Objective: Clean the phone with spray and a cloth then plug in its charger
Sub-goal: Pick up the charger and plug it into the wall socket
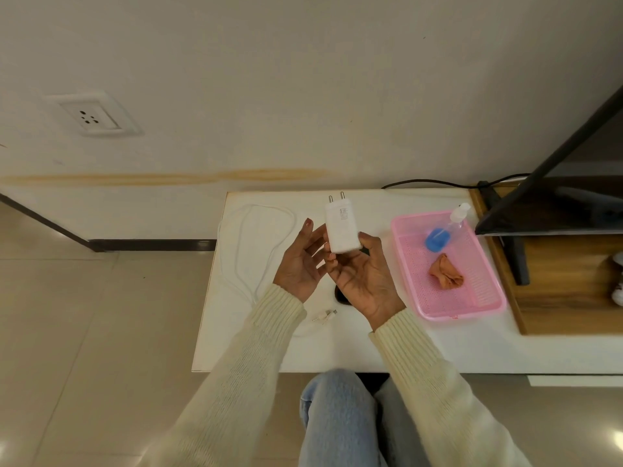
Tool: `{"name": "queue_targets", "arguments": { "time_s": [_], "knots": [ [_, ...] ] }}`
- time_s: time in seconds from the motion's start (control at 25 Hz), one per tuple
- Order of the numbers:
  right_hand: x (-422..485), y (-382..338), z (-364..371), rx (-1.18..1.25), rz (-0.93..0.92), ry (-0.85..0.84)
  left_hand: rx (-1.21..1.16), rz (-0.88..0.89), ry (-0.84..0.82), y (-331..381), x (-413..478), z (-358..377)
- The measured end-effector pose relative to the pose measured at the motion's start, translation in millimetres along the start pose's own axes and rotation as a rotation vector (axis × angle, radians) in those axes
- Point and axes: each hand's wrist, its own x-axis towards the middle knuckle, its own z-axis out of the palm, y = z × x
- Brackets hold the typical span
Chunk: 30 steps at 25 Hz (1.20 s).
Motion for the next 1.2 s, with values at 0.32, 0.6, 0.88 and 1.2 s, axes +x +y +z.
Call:
{"name": "queue_targets", "arguments": {
  "time_s": [0.32,0.6,0.88,1.2],
  "knots": [
    [-2,9,8,-1.235,-0.723,0.407,0.113,0.149,-0.09,12,-5,12],
    [2,25,4,-1.654,-1.012,0.434,0.085,0.145,0.058,14,-2,15],
    [-3,11,-5,-1.595,-0.905,0.289,-0.031,0.157,0.048,18,-5,9],
    [-20,38,-79,-1.668,-0.08,0.733,-0.117,0.164,0.064,24,-6,10]
  ]
}}
